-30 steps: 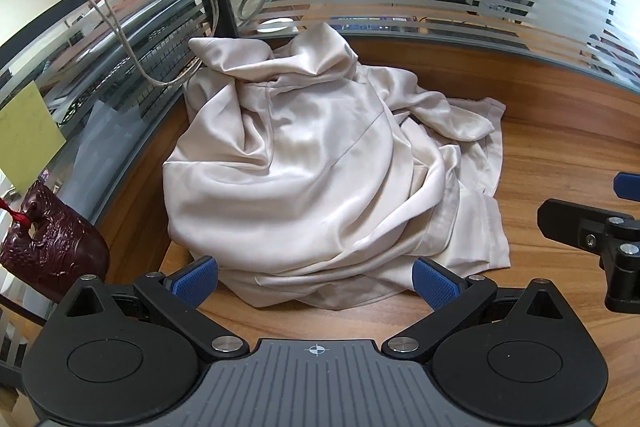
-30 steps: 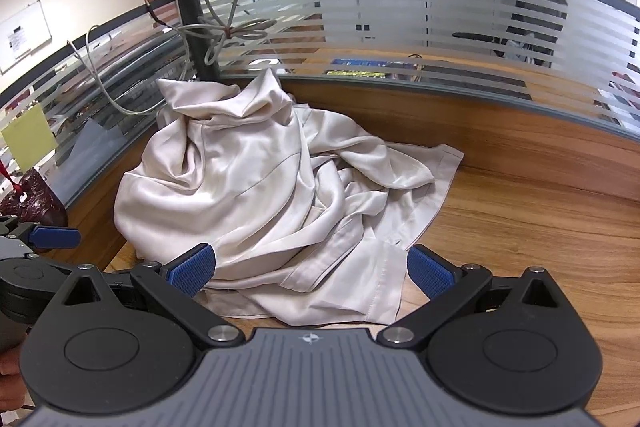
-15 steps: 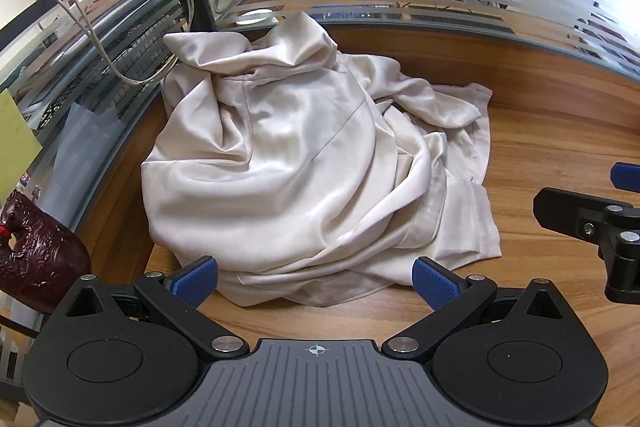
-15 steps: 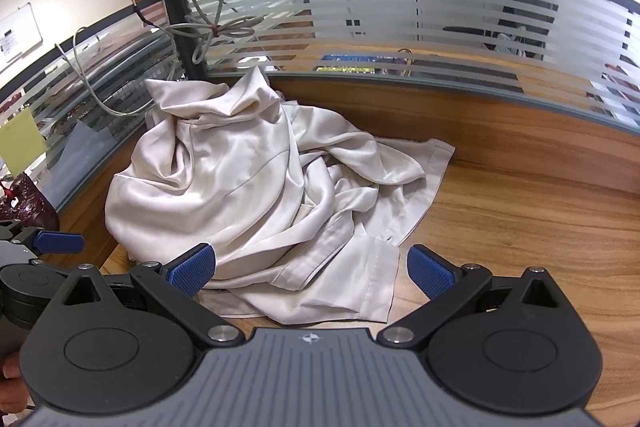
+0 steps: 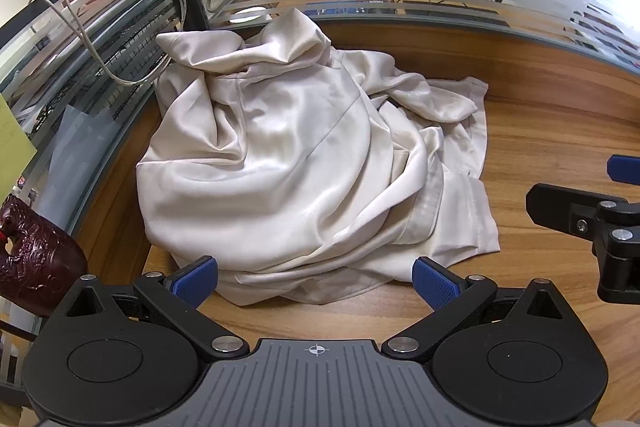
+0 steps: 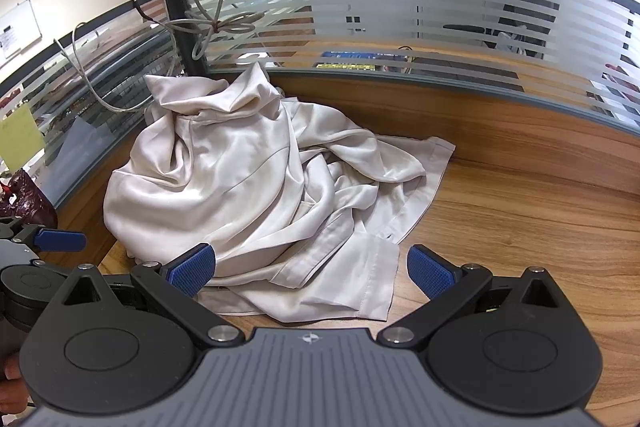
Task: Fold clothes
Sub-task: 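Approach the crumpled cream shirt pile with both tools open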
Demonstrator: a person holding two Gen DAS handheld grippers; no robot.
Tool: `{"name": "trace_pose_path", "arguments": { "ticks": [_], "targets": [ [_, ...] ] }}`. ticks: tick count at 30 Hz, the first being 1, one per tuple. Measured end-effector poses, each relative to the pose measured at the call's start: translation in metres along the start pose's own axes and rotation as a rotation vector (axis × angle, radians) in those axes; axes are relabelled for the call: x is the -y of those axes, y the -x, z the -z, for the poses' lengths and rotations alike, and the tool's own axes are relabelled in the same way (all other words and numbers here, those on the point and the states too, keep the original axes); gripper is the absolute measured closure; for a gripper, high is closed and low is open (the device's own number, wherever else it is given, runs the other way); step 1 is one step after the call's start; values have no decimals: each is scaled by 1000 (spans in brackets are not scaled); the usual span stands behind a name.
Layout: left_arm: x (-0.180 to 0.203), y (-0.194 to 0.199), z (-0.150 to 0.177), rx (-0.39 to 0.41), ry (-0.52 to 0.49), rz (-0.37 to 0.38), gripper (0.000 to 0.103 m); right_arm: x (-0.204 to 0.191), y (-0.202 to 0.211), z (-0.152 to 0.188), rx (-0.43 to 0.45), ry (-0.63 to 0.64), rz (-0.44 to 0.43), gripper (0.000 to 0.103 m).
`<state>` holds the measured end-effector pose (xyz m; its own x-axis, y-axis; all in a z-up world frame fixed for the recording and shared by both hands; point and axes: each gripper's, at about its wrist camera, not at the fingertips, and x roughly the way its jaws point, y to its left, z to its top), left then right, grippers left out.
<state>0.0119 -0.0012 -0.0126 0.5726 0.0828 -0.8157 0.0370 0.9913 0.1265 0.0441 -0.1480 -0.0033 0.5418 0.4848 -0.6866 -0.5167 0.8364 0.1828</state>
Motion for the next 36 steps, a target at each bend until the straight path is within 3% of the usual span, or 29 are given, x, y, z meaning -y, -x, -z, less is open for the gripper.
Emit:
{"name": "trace_pose_path", "arguments": {
  "ticks": [36],
  "targets": [
    [-11, -9, 0, -33, 63, 0, 0, 3, -12, -1, -38, -10, 11, 0]
  ]
}}
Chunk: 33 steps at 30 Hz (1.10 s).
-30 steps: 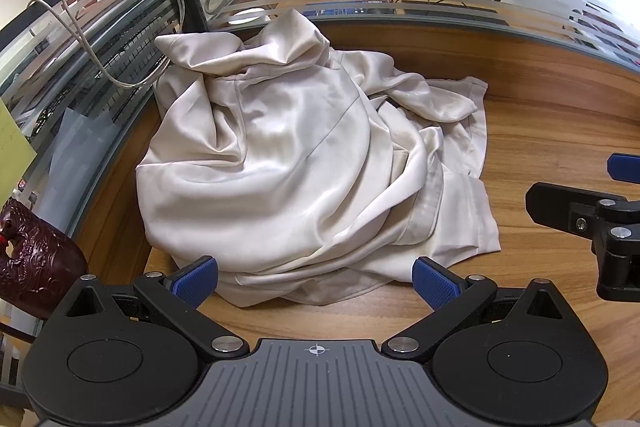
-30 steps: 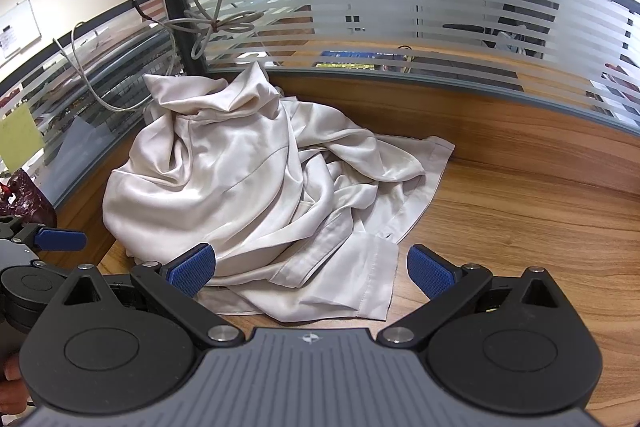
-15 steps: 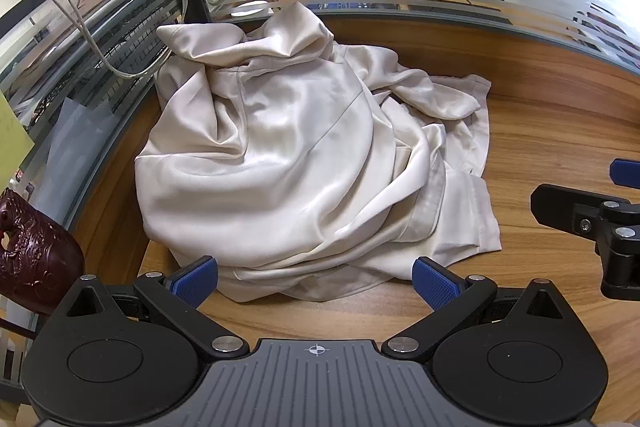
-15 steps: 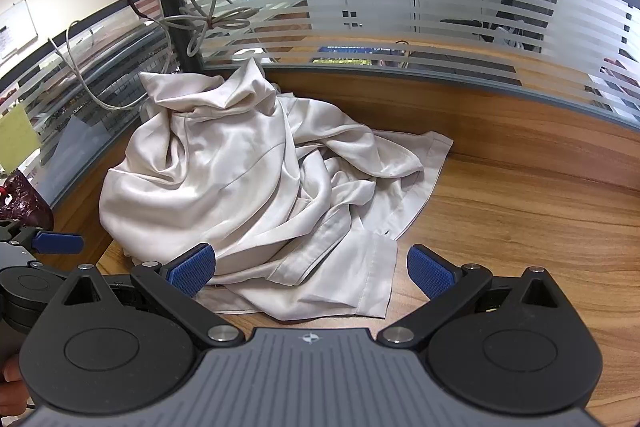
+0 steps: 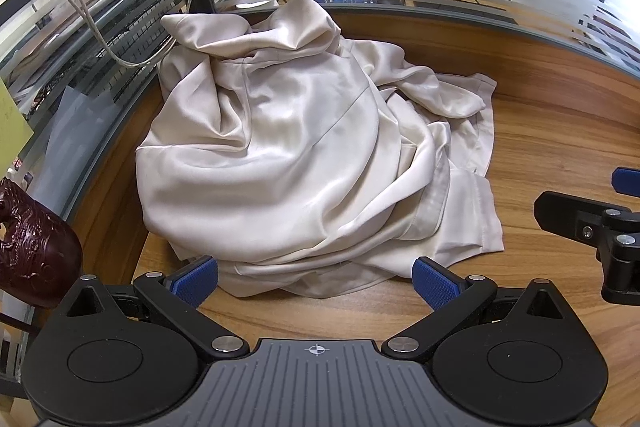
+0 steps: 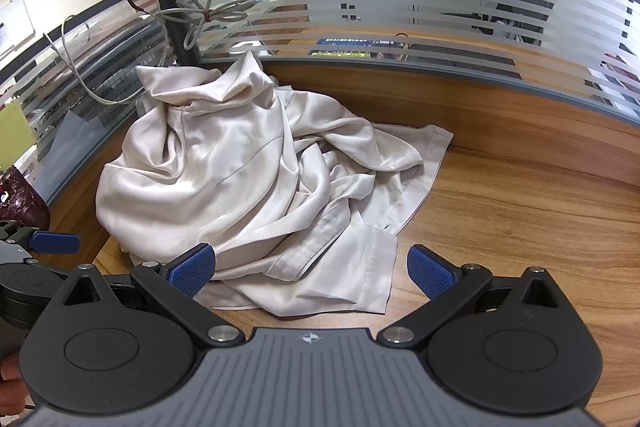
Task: Fold clothes
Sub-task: 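Approach the crumpled cream shirt pile with both tools open, then grasp a cream shirt edge with the right gripper and drag it off the pile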
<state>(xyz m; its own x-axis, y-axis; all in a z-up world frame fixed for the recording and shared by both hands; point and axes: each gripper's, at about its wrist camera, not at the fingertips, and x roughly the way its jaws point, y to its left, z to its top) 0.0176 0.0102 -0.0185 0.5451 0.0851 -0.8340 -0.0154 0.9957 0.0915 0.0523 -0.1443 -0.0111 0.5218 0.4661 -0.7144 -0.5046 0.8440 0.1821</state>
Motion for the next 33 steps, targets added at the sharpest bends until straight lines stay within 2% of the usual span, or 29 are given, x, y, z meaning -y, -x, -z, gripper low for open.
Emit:
{"name": "trace_pose_path", "arguments": {
  "ticks": [6, 11, 17, 25, 33],
  "targets": [
    [-12, -1, 3, 25, 14, -21, 0, -2, -11, -6, -20, 16, 5, 0],
    [-33, -9, 11, 16, 36, -42, 0, -8, -34, -19, -40, 49, -13, 0],
    [-57, -19, 22, -7, 108, -26, 0, -22, -75, -39, -51, 103, -58, 0],
    [-81, -30, 29, -32, 137, -52, 0, -35, -148, -56, -109, 127, -153, 0],
    [-85, -40, 27, -41, 124, -87, 0, -53, -214, -67, -148, 177, -169, 16]
  ]
}}
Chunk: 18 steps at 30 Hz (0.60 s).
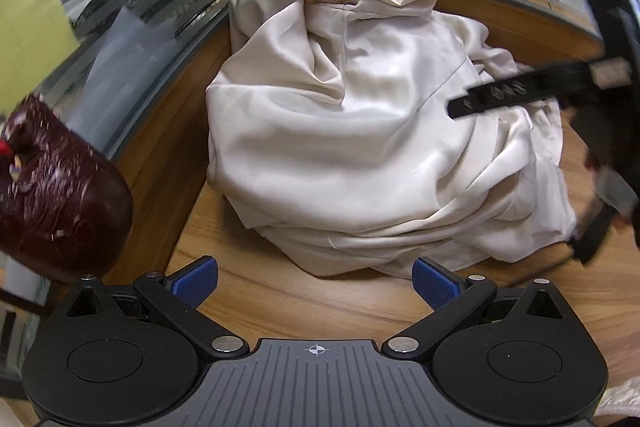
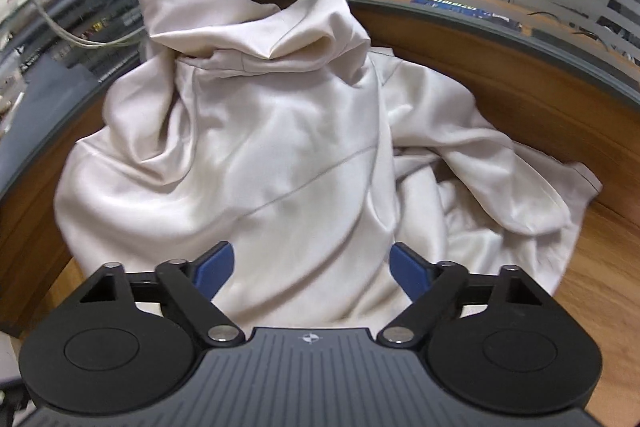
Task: Fold clothes
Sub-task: 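Grasp a cream shirt edge with the right gripper and drag it off the pile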
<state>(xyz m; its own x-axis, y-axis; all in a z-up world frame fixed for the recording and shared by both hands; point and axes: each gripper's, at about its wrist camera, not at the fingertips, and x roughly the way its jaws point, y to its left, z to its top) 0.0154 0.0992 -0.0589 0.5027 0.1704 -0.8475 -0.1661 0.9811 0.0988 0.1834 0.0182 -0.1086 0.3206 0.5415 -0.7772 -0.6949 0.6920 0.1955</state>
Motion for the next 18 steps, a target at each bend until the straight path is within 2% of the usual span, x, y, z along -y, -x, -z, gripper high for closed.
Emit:
{"name": "trace_pose_path", "arguments": {
  "ticks": [2, 4, 5, 6, 8, 11, 18],
  "targets": [
    [2, 0, -1, 10, -19, -1, 0, 0, -12, -8, 1, 4, 2, 20],
    [3, 0, -3, 16, -34, -3, 0, 1, -23, -14, -1, 13, -1, 34],
    [4, -1, -3, 13, -37, -6, 0, 1, -27, -17, -6, 18, -6, 48],
    [4, -1, -4, 10, -40, -8, 0, 2, -32, -19, -13, 22, -8, 70],
    [5, -3, -4, 1, -44, -23, 0, 4, -33, -22, -21, 13, -14, 101],
    [4, -5, -5, -3, -44, -37, 0, 10, -22, -24, -6, -10, -25, 101],
    [6, -6, -10, -7, -41, -36, 0, 41, 40, -6, 57, -50, 3, 101]
  ]
}}
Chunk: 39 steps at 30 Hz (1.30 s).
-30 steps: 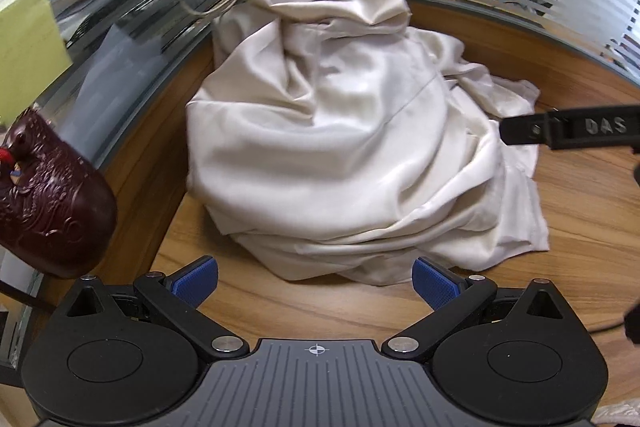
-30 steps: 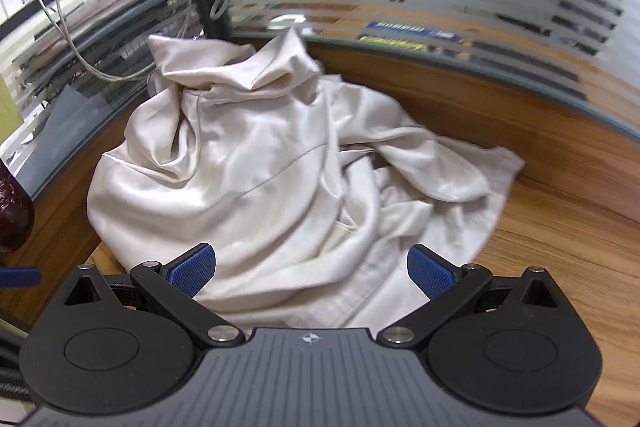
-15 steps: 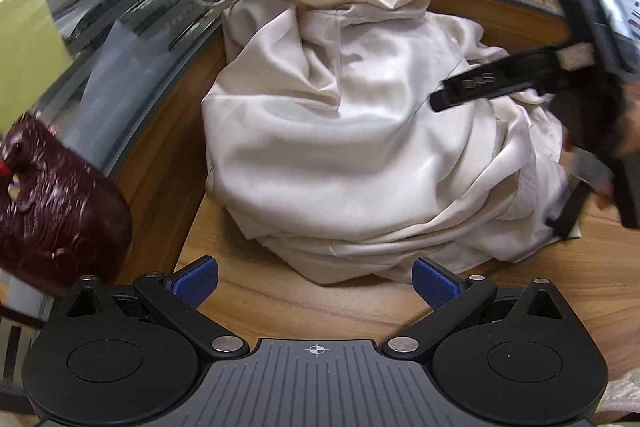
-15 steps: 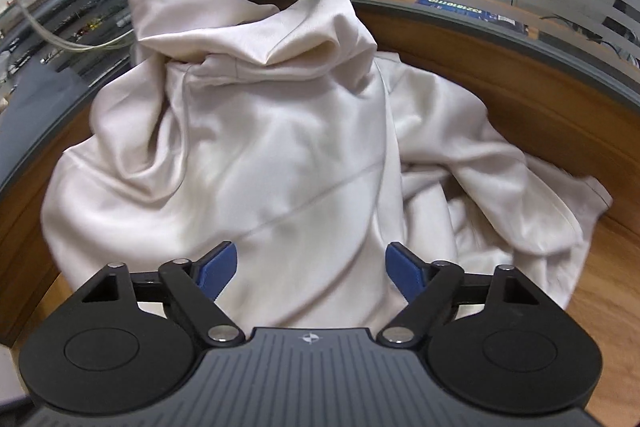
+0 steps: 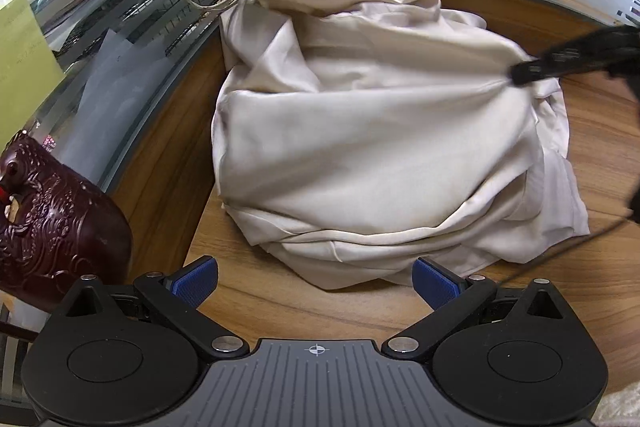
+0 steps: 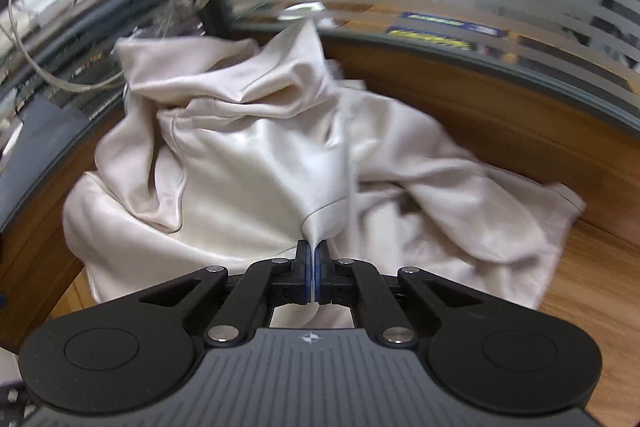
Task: Fold clothes
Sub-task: 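Grasp a cream shirt edge with the right gripper and drag it off the pile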
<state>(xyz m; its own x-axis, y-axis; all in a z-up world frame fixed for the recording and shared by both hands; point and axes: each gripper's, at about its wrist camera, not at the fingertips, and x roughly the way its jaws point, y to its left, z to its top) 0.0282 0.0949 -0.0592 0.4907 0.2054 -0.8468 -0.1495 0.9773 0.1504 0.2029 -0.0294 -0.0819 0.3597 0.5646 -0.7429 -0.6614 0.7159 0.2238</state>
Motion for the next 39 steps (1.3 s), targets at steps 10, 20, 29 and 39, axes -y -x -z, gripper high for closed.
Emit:
{"name": "trace_pose_path", "arguments": {
  "ticks": [10, 20, 29, 39],
  "targets": [
    [12, 9, -5, 25, -38, 7, 0, 88, 76, 49, 9, -112, 189, 102],
    [24, 11, -8, 47, -38, 35, 0, 192, 125, 122, -91, -242, 499, 102],
    [41, 11, -5, 42, -83, 63, 0, 201, 157, 149, -106, -268, 480, 86],
    [44, 15, 1, 36, -109, 61, 0, 112, 132, 143, -102, -156, 210, 41]
  ]
}}
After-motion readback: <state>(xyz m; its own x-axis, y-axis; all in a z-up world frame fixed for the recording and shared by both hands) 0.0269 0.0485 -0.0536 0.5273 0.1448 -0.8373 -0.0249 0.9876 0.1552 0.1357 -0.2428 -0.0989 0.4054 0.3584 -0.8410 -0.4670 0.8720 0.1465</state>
